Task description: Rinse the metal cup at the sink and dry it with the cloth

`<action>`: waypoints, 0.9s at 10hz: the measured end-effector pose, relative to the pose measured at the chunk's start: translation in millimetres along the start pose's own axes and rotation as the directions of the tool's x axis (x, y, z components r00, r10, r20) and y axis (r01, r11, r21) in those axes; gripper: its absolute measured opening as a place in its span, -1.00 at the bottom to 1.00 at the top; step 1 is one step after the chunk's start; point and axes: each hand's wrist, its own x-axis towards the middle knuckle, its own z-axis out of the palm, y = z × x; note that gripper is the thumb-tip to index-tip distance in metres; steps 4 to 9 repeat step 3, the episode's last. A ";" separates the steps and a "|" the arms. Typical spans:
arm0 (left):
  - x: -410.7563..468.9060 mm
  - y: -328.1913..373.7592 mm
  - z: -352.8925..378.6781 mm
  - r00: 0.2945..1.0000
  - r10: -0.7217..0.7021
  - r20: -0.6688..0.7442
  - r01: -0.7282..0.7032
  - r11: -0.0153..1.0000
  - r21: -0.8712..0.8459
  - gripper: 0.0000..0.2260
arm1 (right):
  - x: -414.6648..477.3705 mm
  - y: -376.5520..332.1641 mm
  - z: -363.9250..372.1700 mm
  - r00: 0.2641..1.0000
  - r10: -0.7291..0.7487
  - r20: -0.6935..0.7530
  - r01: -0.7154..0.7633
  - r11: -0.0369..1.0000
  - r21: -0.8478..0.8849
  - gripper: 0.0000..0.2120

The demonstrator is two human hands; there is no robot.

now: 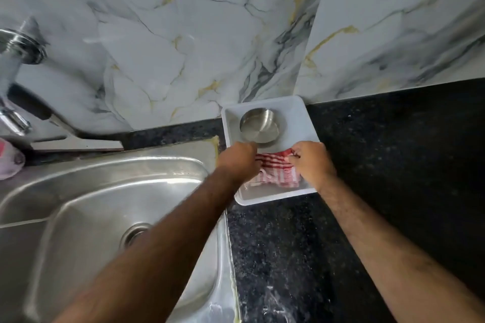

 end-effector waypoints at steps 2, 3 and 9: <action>-15.1 -12.3 6.8 0.983 0.161 -0.083 -0.117 0.914 0.389 -0.44 | -24.7 -2.8 -0.4 0.982 -0.187 -0.001 0.174 0.919 -0.354 -0.44; -32.0 -43.9 -8.5 0.978 0.179 -0.106 -0.128 0.919 0.373 -0.30 | -53.0 -12.3 -35.7 0.938 -0.319 -0.132 0.286 0.932 -0.223 -0.38; -32.0 -43.9 -8.5 0.978 0.179 -0.106 -0.128 0.919 0.373 -0.30 | -53.0 -12.3 -35.7 0.938 -0.319 -0.132 0.286 0.932 -0.223 -0.38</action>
